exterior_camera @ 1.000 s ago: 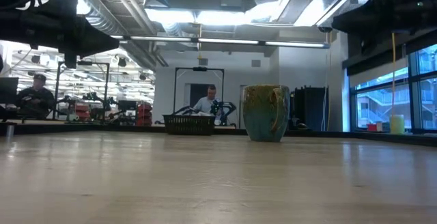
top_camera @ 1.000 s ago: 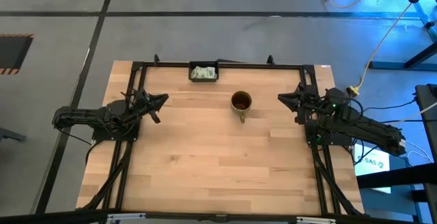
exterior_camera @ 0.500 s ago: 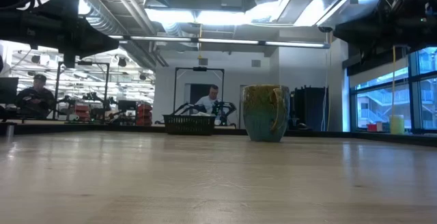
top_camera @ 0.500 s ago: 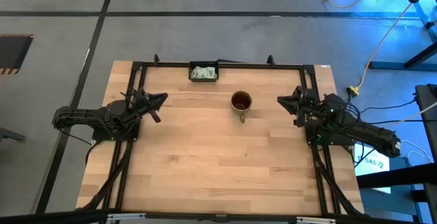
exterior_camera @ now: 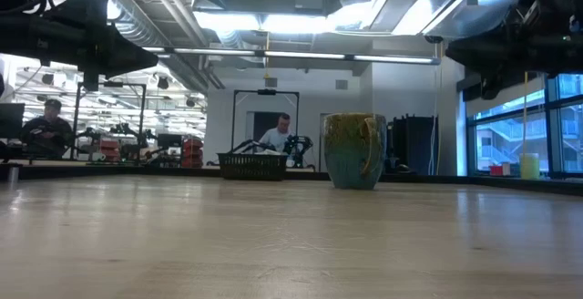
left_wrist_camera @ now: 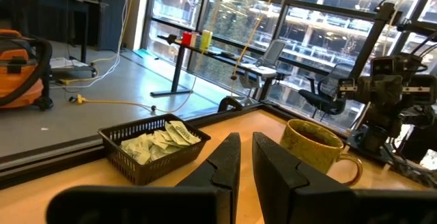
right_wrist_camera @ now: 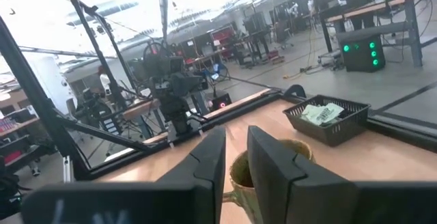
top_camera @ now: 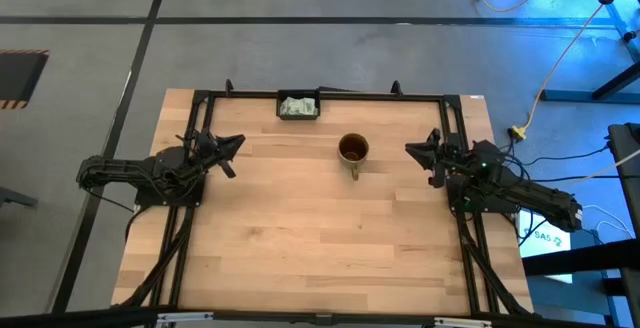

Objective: Pick and place Stevia / Truvia into bins
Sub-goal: Return to Home Position

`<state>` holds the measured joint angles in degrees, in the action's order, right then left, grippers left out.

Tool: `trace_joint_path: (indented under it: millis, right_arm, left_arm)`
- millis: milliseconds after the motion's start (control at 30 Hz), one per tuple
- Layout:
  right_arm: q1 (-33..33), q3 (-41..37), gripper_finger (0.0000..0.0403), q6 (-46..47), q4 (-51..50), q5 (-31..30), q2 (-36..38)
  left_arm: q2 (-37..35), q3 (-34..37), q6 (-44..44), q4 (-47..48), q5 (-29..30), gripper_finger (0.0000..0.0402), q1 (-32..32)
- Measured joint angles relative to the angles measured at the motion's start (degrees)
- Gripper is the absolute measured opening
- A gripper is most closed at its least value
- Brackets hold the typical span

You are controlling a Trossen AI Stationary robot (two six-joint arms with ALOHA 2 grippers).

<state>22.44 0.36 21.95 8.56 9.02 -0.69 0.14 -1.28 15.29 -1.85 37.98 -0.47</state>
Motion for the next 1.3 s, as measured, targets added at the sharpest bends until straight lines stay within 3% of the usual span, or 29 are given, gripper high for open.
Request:
trace_joint_path:
  millis: [1300]
  right_arm:
    - [0.0, 0.0, 0.0067, 0.1, -4.1, 0.0, 0.0]
  left_arm:
    - [0.0, 0.0, 0.0, 0.0, 0.0, 0.0033, 0.0]
